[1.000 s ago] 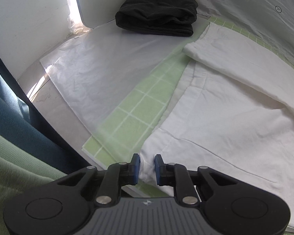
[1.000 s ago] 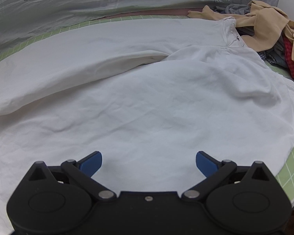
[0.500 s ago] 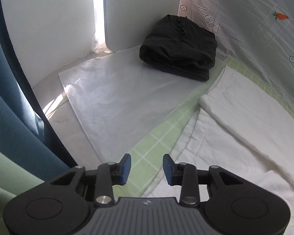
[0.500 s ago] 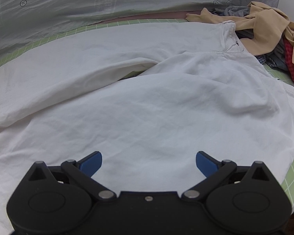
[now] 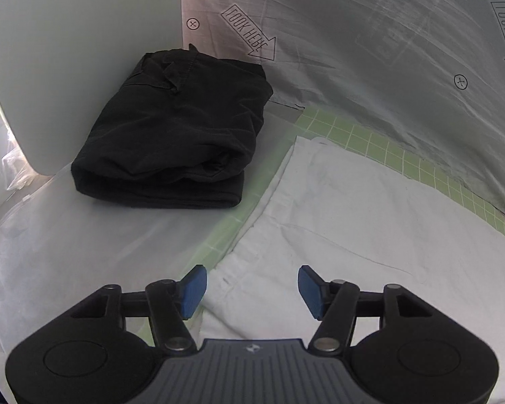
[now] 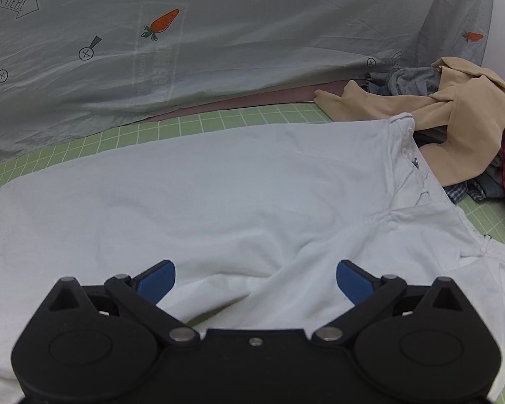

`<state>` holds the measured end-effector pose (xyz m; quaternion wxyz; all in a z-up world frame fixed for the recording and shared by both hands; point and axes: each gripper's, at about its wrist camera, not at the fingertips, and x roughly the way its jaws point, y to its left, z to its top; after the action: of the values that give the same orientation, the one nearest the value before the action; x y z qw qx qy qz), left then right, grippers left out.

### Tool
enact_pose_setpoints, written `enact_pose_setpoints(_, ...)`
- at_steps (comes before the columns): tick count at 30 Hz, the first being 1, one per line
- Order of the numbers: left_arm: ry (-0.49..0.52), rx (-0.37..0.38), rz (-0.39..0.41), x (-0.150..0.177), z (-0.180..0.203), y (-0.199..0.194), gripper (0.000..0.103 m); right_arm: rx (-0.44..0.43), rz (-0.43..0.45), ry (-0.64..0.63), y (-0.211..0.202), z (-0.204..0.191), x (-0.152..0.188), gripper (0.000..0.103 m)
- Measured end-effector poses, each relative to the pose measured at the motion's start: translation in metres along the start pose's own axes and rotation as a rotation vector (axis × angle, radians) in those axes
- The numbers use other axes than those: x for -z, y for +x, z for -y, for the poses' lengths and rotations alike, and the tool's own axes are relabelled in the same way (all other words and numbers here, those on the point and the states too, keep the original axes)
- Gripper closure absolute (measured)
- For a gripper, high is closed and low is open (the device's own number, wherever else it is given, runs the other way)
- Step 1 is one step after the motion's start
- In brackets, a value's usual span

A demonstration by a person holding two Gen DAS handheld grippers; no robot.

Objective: Fold clothes

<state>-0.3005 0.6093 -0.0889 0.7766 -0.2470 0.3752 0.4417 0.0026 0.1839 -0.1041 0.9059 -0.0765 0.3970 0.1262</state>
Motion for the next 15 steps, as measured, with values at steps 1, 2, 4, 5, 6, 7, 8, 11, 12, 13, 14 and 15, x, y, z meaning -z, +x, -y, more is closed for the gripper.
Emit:
enact_pose_setpoints(1, 0.010, -0.003, 0.002, -0.009, 0.009, 0.011, 0.041, -0.002, 0.001, -0.004, 0.011, -0.001, -0.012, 0.000)
enact_pose_setpoints(2, 0.020, -0.008, 0.000, -0.018, 0.017, 0.022, 0.040, -0.016, -0.005, -0.013, 0.025, -0.004, -0.025, 0.000)
enact_pose_setpoints(4, 0.035, -0.027, -0.014, -0.037, 0.030, 0.049, 0.040, -0.045, -0.017, -0.030, 0.054, -0.009, -0.050, 0.000)
enact_pose_setpoints(5, 0.043, -0.037, -0.020, -0.047, 0.037, 0.063, 0.040, -0.044, -0.018, -0.030, 0.067, -0.011, -0.058, 0.000)
enact_pose_setpoints(6, 0.041, -0.040, -0.024, -0.054, 0.042, 0.073, 0.041, -0.043, -0.018, -0.029, 0.080, -0.012, -0.066, 0.000)
enact_pose_setpoints(7, 0.041, -0.038, -0.030, -0.062, 0.049, 0.087, 0.040, -0.041, -0.019, -0.029, 0.094, -0.013, -0.074, 0.000)
enact_pose_setpoints(8, 0.045, -0.036, -0.037, -0.069, 0.052, 0.099, 0.040, -0.040, -0.019, -0.028, 0.107, -0.015, -0.082, 0.000)
enact_pose_setpoints(11, 0.049, -0.040, -0.040, -0.086, 0.058, 0.127, 0.040, -0.030, -0.033, 0.013, 0.146, -0.012, -0.099, 0.000)
enact_pose_setpoints(12, 0.047, -0.038, -0.039, -0.092, 0.059, 0.135, 0.039, -0.030, -0.039, 0.039, 0.159, -0.010, -0.104, 0.000)
enact_pose_setpoints(13, 0.044, -0.036, -0.038, -0.097, 0.060, 0.144, 0.037, -0.021, -0.043, 0.062, 0.167, -0.007, -0.108, 0.000)
enact_pose_setpoints(14, 0.045, -0.028, -0.038, -0.102, 0.062, 0.152, 0.036, -0.007, -0.051, 0.094, 0.178, -0.003, -0.112, 0.000)
enact_pose_setpoints(15, 0.046, -0.020, -0.039, -0.107, 0.065, 0.160, 0.036, -0.004, -0.055, 0.123, 0.185, 0.000, -0.115, 0.000)
